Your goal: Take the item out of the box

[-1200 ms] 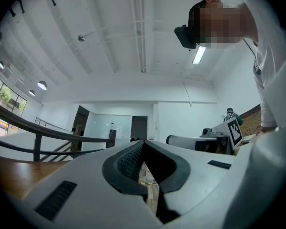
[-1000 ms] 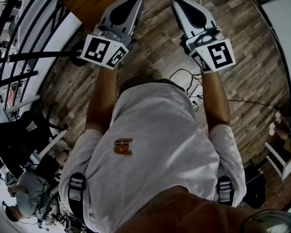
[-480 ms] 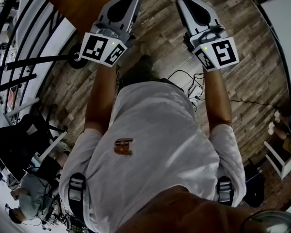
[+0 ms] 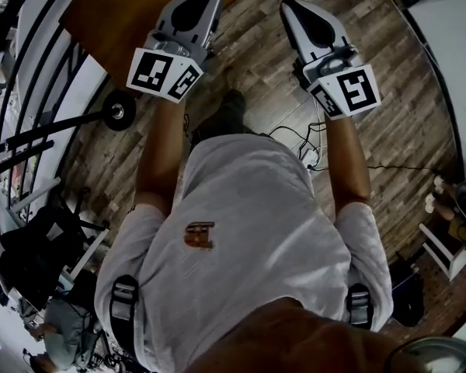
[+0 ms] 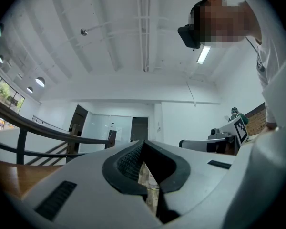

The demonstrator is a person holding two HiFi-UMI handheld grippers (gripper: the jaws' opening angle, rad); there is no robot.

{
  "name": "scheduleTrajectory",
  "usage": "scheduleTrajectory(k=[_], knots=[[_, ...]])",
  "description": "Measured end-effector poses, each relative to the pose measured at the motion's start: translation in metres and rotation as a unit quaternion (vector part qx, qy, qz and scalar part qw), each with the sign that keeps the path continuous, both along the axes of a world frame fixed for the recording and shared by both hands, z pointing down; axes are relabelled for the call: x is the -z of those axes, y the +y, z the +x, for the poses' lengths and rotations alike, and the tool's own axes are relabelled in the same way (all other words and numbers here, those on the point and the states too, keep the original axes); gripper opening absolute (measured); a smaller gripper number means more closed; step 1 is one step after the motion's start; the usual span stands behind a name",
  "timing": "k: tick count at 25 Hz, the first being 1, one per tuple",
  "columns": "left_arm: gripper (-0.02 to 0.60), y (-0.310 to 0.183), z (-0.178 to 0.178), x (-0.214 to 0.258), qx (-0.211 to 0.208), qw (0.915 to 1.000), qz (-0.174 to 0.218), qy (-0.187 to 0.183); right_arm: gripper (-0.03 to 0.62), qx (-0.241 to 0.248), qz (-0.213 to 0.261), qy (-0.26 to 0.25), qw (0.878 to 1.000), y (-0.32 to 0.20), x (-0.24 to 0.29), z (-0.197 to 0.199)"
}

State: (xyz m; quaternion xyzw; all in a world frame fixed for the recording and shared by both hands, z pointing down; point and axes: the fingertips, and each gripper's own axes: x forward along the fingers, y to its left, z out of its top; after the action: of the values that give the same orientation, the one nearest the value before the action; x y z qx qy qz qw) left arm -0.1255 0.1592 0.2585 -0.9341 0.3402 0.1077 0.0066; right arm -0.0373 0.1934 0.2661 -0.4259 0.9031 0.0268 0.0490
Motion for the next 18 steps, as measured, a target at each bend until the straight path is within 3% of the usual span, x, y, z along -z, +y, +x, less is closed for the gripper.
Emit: scheduleTrajectory(k=[18], knots=[[0.020,-0.294,0.032,-0.025,-0.030,0.9994,-0.005,-0.014,0.032,-0.027,-0.030,0.022,0.999,-0.271,-0.013,0.021]])
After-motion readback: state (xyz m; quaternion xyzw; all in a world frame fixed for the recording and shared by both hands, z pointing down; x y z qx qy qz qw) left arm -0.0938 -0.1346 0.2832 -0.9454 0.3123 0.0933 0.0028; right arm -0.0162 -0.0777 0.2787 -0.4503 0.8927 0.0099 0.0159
